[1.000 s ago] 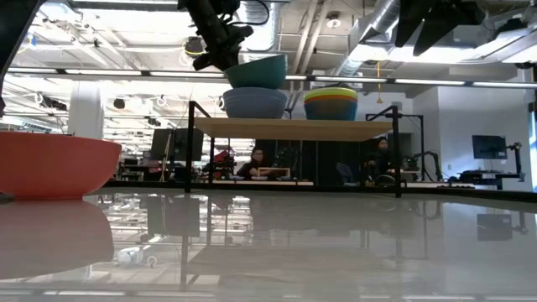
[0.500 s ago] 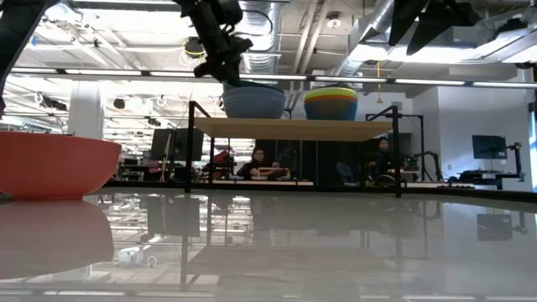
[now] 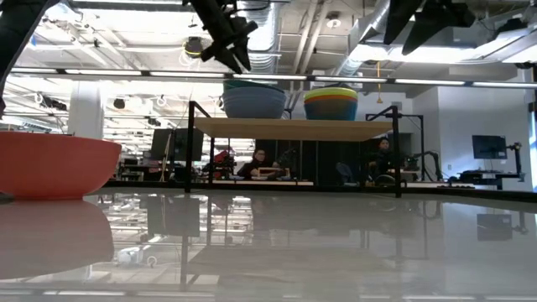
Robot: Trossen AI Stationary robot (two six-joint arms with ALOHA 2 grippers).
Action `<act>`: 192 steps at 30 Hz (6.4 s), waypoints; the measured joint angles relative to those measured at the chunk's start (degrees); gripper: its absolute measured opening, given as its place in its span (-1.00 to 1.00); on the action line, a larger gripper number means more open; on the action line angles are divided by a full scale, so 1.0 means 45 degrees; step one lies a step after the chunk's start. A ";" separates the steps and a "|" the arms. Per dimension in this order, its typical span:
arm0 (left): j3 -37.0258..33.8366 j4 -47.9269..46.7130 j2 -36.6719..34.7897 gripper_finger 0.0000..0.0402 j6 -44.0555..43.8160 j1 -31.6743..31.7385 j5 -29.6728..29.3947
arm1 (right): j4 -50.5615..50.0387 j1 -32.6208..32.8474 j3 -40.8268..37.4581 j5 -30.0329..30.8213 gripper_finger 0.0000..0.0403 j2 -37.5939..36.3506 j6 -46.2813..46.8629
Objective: Place and stack bowls onto a shelf
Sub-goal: Stack the green bowl on top of the blue bowl on the shelf, then stack the orange bowl on top of the green bowl on the shelf
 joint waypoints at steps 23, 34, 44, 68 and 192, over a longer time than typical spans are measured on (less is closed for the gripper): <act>0.0893 -0.0633 0.0885 -0.30 0.1038 -0.0037 0.0236 | 0.0691 0.0424 0.0000 -0.0048 0.11 -0.0005 0.0594; 0.0788 -0.1694 -0.0204 -0.32 0.2466 -0.0273 0.1860 | 0.3677 0.0415 -0.0039 0.0094 0.11 0.1207 0.0537; 0.0768 -0.2244 -0.1200 -0.50 0.3137 -0.0728 0.3030 | 0.5848 0.1370 -0.0069 -0.0895 0.11 0.3705 0.1733; -1.3502 0.2963 -1.4031 -0.57 -0.5852 -0.8290 -0.2948 | 0.5594 0.2770 -0.0051 -0.1004 0.11 0.2720 0.0206; -1.5792 0.3948 -1.0800 -1.00 -0.7183 -1.0551 -0.4504 | 1.0697 0.1309 -0.0042 -0.0822 0.11 0.2429 -0.2832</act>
